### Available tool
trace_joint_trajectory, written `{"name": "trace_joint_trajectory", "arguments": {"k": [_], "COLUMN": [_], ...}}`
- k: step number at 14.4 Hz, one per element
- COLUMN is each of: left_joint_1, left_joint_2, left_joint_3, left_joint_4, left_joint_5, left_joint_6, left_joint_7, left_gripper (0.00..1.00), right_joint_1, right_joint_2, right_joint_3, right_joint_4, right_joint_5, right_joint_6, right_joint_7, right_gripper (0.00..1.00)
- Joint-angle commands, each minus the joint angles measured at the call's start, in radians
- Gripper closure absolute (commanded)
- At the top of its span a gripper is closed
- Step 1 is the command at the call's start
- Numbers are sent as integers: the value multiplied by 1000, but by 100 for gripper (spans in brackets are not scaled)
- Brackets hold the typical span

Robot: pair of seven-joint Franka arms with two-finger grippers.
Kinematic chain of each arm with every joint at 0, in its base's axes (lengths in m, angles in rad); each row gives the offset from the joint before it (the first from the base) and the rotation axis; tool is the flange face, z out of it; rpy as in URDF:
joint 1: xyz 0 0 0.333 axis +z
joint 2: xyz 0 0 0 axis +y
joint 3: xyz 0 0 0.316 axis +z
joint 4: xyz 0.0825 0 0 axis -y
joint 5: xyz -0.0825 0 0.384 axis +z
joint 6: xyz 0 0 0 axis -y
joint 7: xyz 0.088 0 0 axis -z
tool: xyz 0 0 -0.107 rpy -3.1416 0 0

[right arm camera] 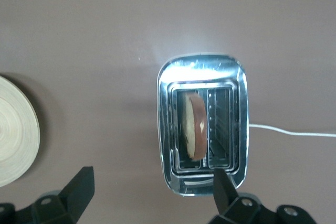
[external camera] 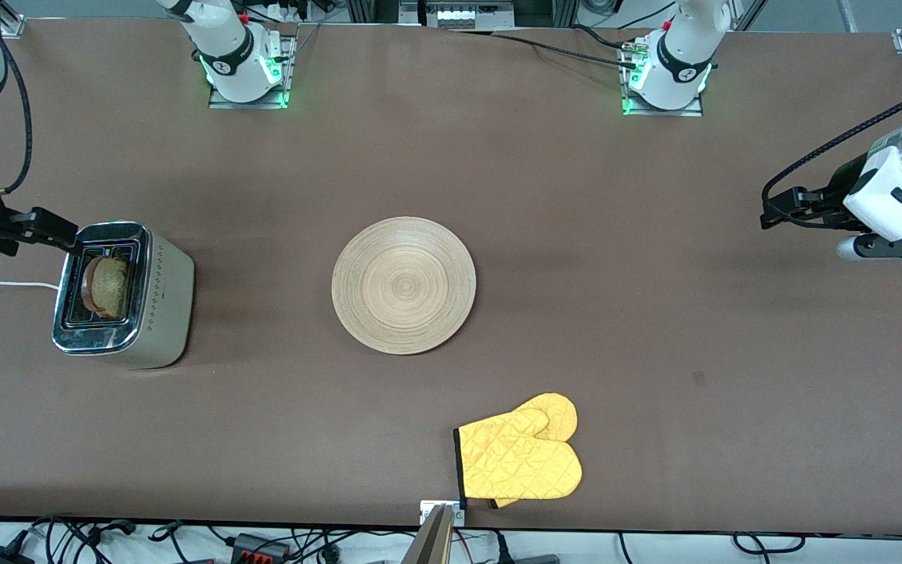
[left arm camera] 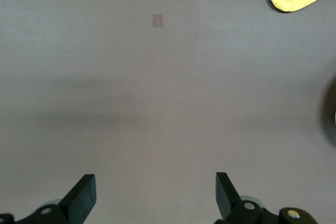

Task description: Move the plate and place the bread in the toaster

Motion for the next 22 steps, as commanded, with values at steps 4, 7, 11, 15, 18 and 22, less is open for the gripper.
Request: {"name": "trace_joint_trajectory", "arguments": {"k": [4,7,11,15,18,22], "left_joint_1": [9,9,9,9,9,9], "left_joint_2": [-25,-25,-25,-25,-25,-25], "left_joint_3": [-5,-5,-5,-5,-5,-5], "left_joint_4": [-6,-6,-6,-6,-6,-6], "left_joint_5": [-15,-15,-15,-15,-15,-15], "left_joint_6": [-9,-9,-10,-10,-10,-10], "left_joint_7": [-6,-5,-6,-6,-5,-5], "left_gripper": [0,0,0,0,0,0], "right_joint_1": [-16,-14,-17,-17,-19,-17], "right_joint_2": [-109,-122,-138,-129,-130,-135], "right_joint_3": [17,18,20,20,17,17], "right_joint_4": [-125,-124,-111,-100,-100,-100], "right_joint_5": [-10,-10,-9,-7,-6,-6], "right_joint_6": [28,11,-46,-47,-50,-76], "right_joint_7": [37,35,35,35,37,37], "right_gripper": [0,0,0,0,0,0]}}
